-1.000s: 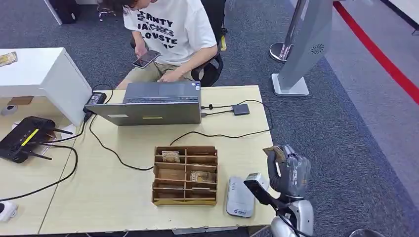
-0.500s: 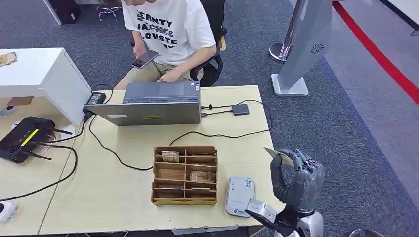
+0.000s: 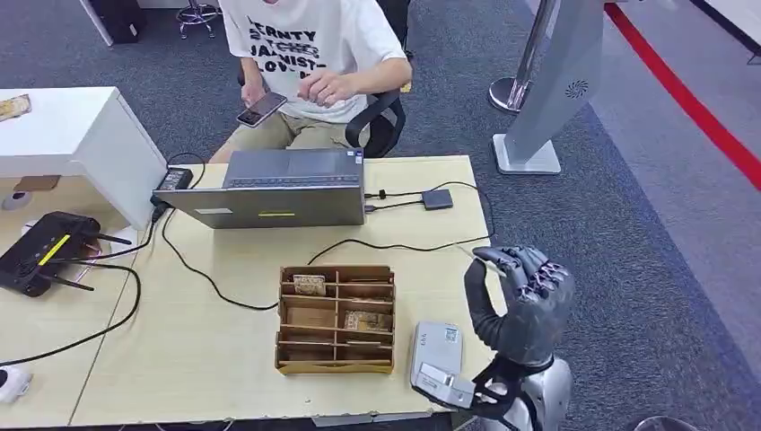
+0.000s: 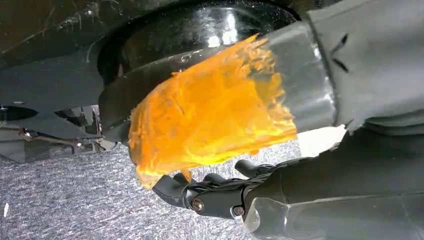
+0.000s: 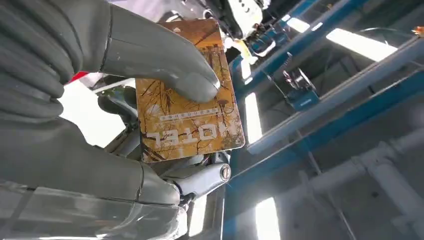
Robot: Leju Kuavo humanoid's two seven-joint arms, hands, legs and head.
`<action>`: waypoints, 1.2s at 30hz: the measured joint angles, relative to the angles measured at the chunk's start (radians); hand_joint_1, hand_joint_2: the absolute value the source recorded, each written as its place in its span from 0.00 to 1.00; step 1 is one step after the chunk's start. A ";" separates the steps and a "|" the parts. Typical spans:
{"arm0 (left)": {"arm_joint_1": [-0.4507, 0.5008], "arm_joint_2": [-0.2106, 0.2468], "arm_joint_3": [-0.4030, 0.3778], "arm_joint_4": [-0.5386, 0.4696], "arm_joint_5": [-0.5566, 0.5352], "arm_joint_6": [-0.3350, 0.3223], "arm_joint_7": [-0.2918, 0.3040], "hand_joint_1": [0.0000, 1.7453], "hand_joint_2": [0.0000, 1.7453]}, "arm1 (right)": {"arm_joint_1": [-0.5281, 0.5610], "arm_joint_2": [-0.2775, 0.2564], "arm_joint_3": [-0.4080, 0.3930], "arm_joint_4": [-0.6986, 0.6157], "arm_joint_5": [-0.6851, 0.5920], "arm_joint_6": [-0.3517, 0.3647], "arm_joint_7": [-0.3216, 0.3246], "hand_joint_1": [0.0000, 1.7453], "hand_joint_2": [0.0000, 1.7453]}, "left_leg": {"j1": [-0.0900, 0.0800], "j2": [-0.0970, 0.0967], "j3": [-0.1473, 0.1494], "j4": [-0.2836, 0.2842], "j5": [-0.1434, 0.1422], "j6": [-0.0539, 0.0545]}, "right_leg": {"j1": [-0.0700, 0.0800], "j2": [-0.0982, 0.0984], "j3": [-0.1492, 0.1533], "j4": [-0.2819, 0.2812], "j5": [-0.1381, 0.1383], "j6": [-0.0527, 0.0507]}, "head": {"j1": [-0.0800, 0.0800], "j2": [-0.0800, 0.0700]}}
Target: Pass the card to the sensor for recognition and then transmit it.
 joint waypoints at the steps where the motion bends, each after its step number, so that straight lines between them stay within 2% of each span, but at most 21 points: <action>1: 0.000 0.000 -0.001 0.000 -0.003 0.000 0.000 0.00 0.00 | -0.005 0.000 0.003 0.002 0.000 0.000 0.000 1.00 1.00 | 0.000 0.000 0.000 0.000 0.000 0.000 | 0.000 0.000 0.000 0.000 0.000 0.000 | 0.000 0.000; 5: -0.001 0.003 -0.024 0.000 -0.032 -0.006 0.000 0.00 0.00 | -0.068 0.000 0.011 0.041 0.057 0.000 0.023 1.00 1.00 | 0.001 0.000 0.000 0.000 0.000 0.000 | 0.000 0.000 0.000 0.000 0.000 0.000 | 0.000 0.000; 8: -0.001 0.006 -0.047 0.000 -0.058 -0.016 0.000 0.00 0.00 | -0.148 0.000 0.011 0.100 0.175 0.000 0.071 1.00 1.00 | 0.001 0.000 0.000 0.000 0.001 0.000 | 0.000 0.001 0.000 0.001 0.000 0.000 | 0.000 0.000; 14: -0.003 0.014 -0.091 0.000 -0.097 -0.043 0.000 0.00 0.00 | -0.316 -0.017 0.032 0.229 0.390 0.000 0.267 1.00 1.00 | 0.001 0.000 0.000 0.000 0.001 0.000 | 0.000 0.000 0.000 0.001 0.001 0.000 | 0.000 0.000; 18: -0.005 0.014 -0.109 0.000 -0.108 -0.055 0.001 0.00 0.00 | -0.385 -0.054 0.067 0.298 0.465 0.000 0.382 1.00 1.00 | 0.001 0.000 0.000 0.000 0.002 0.000 | 0.000 0.000 0.000 0.001 0.001 0.000 | 0.000 0.000; 22: -0.006 0.015 -0.123 0.000 -0.113 -0.062 0.002 0.00 0.00 | -0.434 -0.092 0.107 0.353 0.503 0.000 0.464 1.00 1.00 | 0.001 0.000 0.000 0.000 0.001 0.000 | 0.000 0.000 -0.001 0.001 0.001 0.000 | 0.000 0.000; 29: -0.006 0.018 -0.135 0.000 -0.115 -0.068 0.005 0.00 0.00 | -0.468 -0.149 0.177 0.402 0.541 0.000 0.539 1.00 1.00 | 0.001 0.000 0.000 0.000 0.001 0.000 | 0.001 0.000 -0.001 0.001 0.000 0.000 | 0.000 0.000; 33: -0.006 0.018 -0.140 0.000 -0.115 -0.068 0.006 0.00 0.00 | -0.476 -0.172 0.209 0.420 0.542 0.000 0.555 1.00 1.00 | 0.001 0.000 0.000 0.000 0.001 0.000 | 0.002 0.000 -0.001 0.001 0.000 -0.001 | 0.000 0.000; 34: -0.006 0.018 -0.140 0.000 -0.115 -0.068 0.006 0.00 0.00 | -0.477 -0.175 0.214 0.423 0.543 0.000 0.562 0.66 1.00 | 0.001 0.000 0.000 0.000 0.001 0.000 | 0.002 0.000 -0.001 0.001 0.000 -0.001 | 0.000 0.000; 35: -0.006 0.018 -0.140 0.000 -0.115 -0.068 0.006 0.00 0.00 | -0.478 -0.179 0.222 0.426 0.544 0.000 0.570 0.20 1.00 | 0.001 0.000 0.000 0.000 0.001 0.000 | 0.002 0.000 -0.001 0.001 0.000 -0.001 | 0.000 0.000; 36: -0.006 0.018 -0.140 0.000 -0.114 -0.068 0.006 0.00 0.00 | -0.480 -0.185 0.232 0.430 0.544 0.000 0.579 0.00 1.00 | 0.001 0.000 0.000 0.000 0.001 0.000 | 0.002 0.000 -0.001 0.001 0.000 -0.001 | 0.000 0.000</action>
